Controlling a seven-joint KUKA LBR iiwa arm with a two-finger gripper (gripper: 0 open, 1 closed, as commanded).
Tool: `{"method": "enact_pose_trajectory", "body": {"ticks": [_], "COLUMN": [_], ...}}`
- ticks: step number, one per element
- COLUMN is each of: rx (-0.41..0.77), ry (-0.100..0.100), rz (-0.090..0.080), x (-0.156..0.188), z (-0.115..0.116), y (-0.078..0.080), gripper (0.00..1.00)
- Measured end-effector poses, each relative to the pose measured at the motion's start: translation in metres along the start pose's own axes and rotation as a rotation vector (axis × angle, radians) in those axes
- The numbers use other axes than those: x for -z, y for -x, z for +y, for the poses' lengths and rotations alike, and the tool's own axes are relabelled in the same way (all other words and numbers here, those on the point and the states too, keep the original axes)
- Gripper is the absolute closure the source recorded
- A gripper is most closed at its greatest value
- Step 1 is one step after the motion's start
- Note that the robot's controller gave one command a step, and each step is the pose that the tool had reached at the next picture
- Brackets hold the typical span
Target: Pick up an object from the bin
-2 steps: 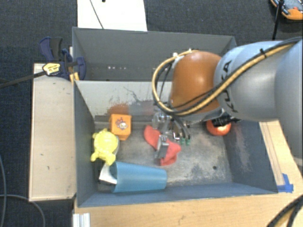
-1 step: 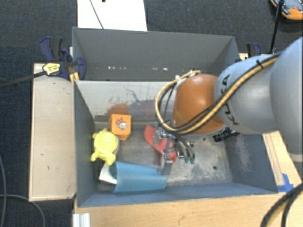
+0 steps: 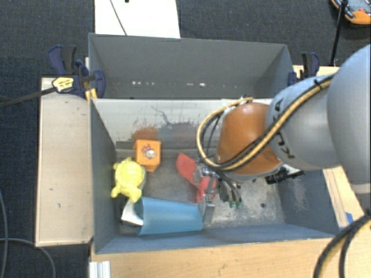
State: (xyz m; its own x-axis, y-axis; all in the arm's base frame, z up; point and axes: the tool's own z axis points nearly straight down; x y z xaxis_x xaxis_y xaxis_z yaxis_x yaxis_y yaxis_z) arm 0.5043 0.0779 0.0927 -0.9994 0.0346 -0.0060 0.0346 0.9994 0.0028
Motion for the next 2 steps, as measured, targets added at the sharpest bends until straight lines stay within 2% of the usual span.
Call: {"method": "enact_pose_trajectory", "body": {"ticks": [1,2], "rx": [-0.080,-0.081], "ry": [-0.002,-0.002], "rz": [0.002,0.002], "x": [-0.0190,-0.0190], "z": [-0.0206,-0.0206], "y": [0.0174,0.0174], "gripper": [1.00,1.00]}}
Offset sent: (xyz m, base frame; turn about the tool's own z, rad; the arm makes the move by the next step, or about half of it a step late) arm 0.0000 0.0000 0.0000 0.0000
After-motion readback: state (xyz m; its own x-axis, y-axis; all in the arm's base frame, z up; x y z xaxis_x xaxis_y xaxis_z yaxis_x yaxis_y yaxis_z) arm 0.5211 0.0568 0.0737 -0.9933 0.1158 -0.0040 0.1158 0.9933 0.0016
